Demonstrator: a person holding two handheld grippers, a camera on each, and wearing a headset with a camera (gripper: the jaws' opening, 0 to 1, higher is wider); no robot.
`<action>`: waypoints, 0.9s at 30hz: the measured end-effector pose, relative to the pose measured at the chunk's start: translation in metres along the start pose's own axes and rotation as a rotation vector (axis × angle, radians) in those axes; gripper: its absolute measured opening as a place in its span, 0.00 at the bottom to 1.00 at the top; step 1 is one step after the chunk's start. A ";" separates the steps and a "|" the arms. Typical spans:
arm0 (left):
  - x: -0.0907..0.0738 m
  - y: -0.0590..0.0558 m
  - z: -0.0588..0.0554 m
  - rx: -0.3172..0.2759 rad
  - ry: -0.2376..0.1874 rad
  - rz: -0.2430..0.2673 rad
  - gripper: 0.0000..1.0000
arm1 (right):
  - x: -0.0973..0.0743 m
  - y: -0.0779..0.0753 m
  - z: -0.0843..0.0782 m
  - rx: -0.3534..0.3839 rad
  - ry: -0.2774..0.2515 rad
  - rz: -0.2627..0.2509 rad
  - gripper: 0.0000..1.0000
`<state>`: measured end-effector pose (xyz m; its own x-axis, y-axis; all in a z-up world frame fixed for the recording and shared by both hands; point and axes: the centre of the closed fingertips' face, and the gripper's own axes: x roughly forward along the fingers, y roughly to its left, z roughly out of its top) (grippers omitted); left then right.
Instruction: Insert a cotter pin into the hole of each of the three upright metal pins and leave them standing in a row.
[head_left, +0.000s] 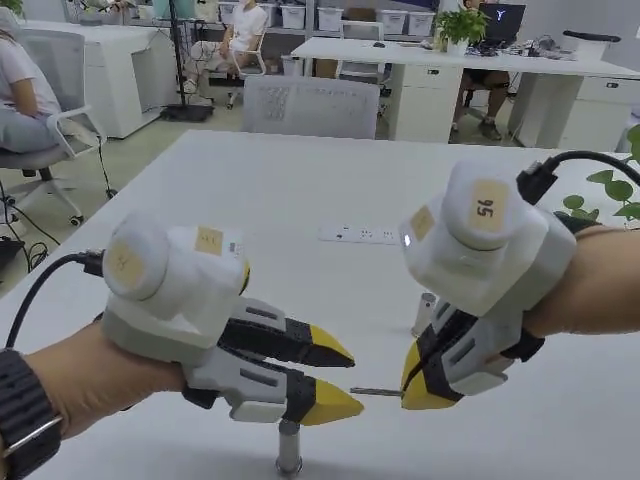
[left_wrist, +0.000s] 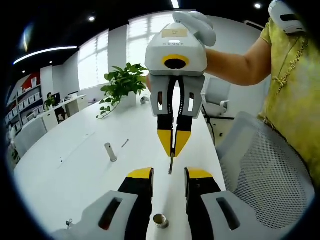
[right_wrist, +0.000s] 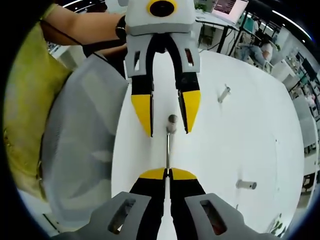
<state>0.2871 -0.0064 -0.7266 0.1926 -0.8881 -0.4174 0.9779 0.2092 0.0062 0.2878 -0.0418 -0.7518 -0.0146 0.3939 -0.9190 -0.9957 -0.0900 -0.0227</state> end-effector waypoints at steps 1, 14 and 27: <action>-0.003 0.001 -0.003 -0.003 0.002 0.010 0.27 | 0.001 0.000 0.000 0.000 -0.001 -0.004 0.02; -0.012 0.007 -0.055 -0.094 0.056 0.051 0.33 | 0.016 0.000 0.002 0.018 0.007 -0.023 0.02; 0.000 0.019 -0.083 -0.125 0.103 0.075 0.28 | 0.045 -0.004 -0.003 0.047 0.030 -0.027 0.02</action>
<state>0.2987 0.0317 -0.8022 0.2489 -0.8227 -0.5111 0.9421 0.3282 -0.0695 0.2910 -0.0262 -0.7938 0.0146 0.3680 -0.9297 -0.9989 -0.0361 -0.0300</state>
